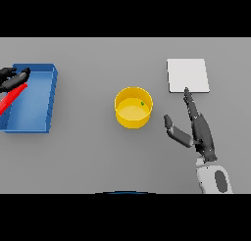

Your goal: Pick up the red beaker and tilt it to pour out 1 green nut into yellow bowl. Pick up the yellow bowl and place it on the metallic measuring scale.

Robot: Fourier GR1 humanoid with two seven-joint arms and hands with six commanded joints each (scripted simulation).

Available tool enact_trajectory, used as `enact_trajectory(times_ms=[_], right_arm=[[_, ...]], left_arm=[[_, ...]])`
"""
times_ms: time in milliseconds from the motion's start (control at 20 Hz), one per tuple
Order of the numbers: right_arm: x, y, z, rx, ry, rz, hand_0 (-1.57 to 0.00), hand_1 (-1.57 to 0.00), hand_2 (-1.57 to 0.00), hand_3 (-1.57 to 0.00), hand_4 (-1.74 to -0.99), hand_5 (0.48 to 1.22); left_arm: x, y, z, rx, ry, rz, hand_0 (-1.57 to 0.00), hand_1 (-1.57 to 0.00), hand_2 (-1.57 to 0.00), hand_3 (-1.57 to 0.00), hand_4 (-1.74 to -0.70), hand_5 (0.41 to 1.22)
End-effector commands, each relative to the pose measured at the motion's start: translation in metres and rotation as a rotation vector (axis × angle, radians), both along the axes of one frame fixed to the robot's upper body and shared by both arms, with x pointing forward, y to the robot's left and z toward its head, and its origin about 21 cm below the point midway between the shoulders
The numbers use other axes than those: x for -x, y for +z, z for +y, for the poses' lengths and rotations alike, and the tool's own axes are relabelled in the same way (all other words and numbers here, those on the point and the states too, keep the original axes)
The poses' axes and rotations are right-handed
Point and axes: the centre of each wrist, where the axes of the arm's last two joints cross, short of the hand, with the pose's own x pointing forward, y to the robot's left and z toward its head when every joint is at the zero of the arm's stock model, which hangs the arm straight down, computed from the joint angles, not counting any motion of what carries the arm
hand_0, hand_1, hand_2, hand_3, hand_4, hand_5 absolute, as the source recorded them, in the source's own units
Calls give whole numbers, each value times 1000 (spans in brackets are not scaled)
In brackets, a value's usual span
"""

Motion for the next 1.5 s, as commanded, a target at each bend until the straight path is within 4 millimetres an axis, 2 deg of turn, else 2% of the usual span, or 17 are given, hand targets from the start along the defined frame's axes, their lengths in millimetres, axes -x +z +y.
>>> enact_trajectory(times_ms=[0,300,500,600,750,950,1150,1450], right_arm=[[-2,3,2,1,6,-10,1,1,1,1,-1156,690],[1,3,0,50,-25,12,1,1,1,1,-1175,672],[-4,12,4,174,104,-25,1,1,1,1,-1137,717],[-15,24,0,315,205,-43,1,1,1,1,-1172,728],[-34,41,7,613,323,-54,1,1,1,1,-1216,704],[-54,54,33,919,520,-161,1,1,1,1,-1232,702],[-73,63,48,1118,672,-190,1,1,1,1,-1213,705],[-90,56,67,1305,812,-150,1,1,1,1,-1223,704]], left_arm=[[-4,0,-3,-5,0,-8,-262,-231,-219,-185,-741,648],[-10,-3,-4,-31,24,-85,-68,-60,-57,-48,-708,658],[-8,-5,-7,-10,17,-141,-27,-24,-23,-19,-713,685],[-8,-1,-7,-9,16,-153,-17,-15,-14,-12,-713,683],[-6,-3,-9,18,1,-167,-8,-7,-7,-6,-720,667],[-8,-3,-7,13,-4,-156,-3,-2,-2,-2,-715,669],[-8,-6,-11,29,-12,-149,-1,0,0,0,-714,682],[-3,-4,-5,43,-16,-163,1,1,1,1,-722,688]])
